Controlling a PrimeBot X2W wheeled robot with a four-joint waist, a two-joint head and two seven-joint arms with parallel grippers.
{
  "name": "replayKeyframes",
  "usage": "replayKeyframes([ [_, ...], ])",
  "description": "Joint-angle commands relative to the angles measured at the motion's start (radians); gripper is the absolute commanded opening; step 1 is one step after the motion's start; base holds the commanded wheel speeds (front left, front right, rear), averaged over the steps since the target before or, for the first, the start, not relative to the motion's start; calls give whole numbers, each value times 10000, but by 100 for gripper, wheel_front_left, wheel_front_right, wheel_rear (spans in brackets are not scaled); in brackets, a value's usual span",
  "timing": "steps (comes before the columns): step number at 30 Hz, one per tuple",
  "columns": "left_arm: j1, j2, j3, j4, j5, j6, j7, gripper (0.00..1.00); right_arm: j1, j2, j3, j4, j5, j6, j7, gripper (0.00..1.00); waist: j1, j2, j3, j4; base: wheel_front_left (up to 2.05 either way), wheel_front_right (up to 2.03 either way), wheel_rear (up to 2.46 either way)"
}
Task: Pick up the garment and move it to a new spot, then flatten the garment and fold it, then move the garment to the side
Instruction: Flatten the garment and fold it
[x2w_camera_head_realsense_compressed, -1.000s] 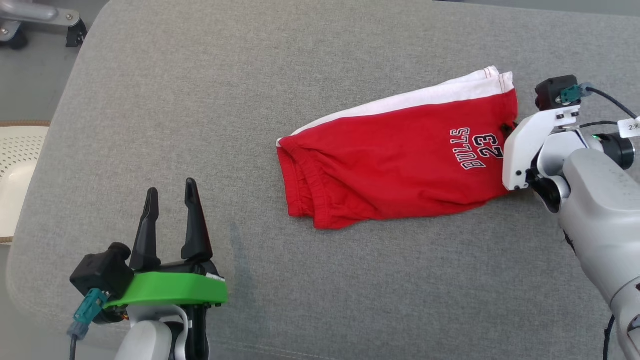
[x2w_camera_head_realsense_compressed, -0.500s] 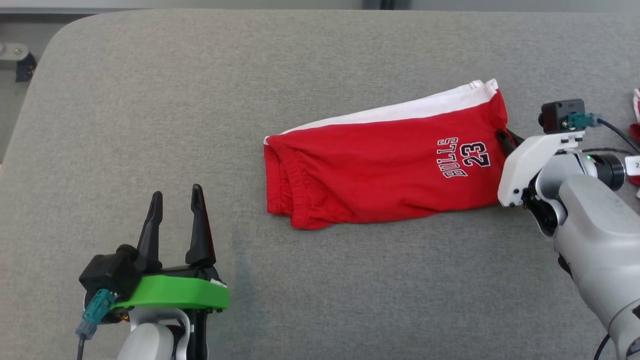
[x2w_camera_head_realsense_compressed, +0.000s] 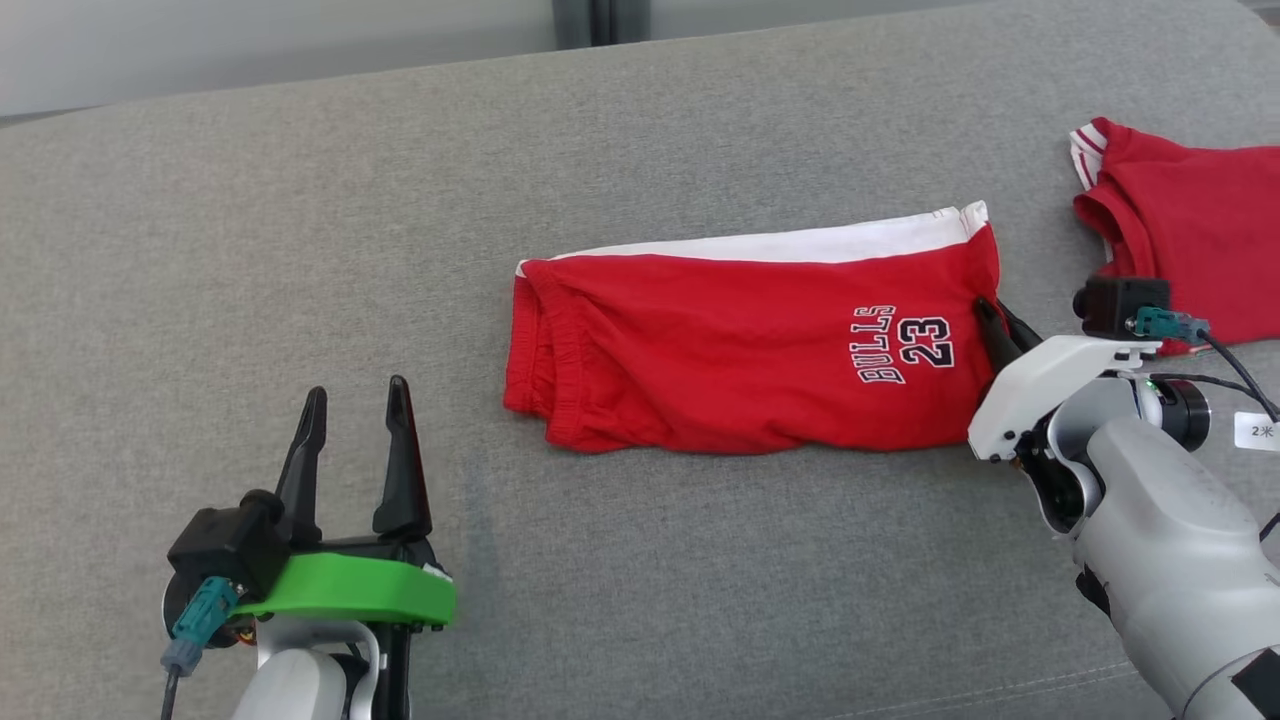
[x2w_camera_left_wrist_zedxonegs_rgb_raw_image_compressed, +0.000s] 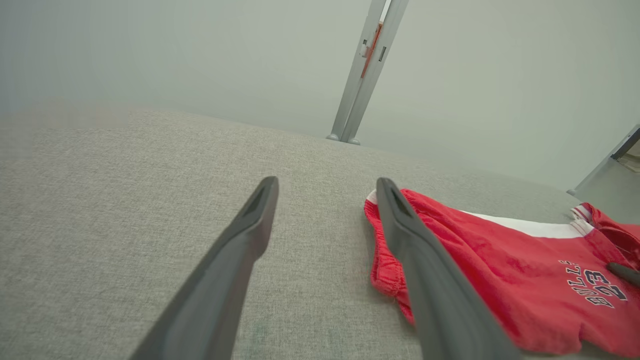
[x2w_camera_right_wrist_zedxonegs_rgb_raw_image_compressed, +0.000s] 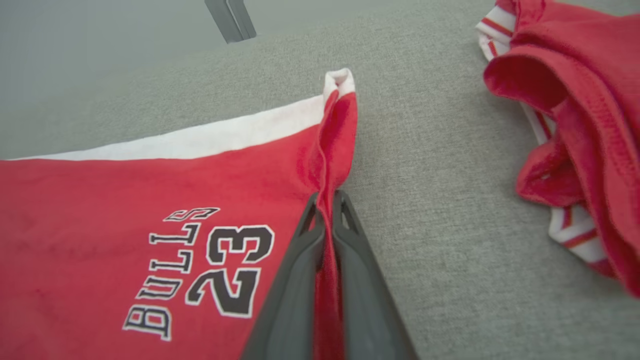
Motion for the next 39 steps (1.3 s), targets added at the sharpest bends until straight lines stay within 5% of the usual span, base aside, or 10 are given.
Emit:
replayKeyframes([
  [1,-41,97,3,38,35,35,35,100,56,34,-63,29,-10,-17,-50,0,0,-1,-52,-224,0,0,0],
  [13,111,-52,-98,343,-59,55,-9,100,-280,664,-229,-552,527,-12,135,0,0,-1,-459,620,0,0,0],
  [26,349,-251,-221,453,-111,-7,-70,100,92,1653,1196,-2157,557,-11,1058,0,0,-1,-910,1928,0,0,0],
  [39,435,-397,-176,523,-111,-64,-105,100,66,1980,2284,-1764,633,-11,1457,4,0,-1,-867,2405,0,0,0],
])
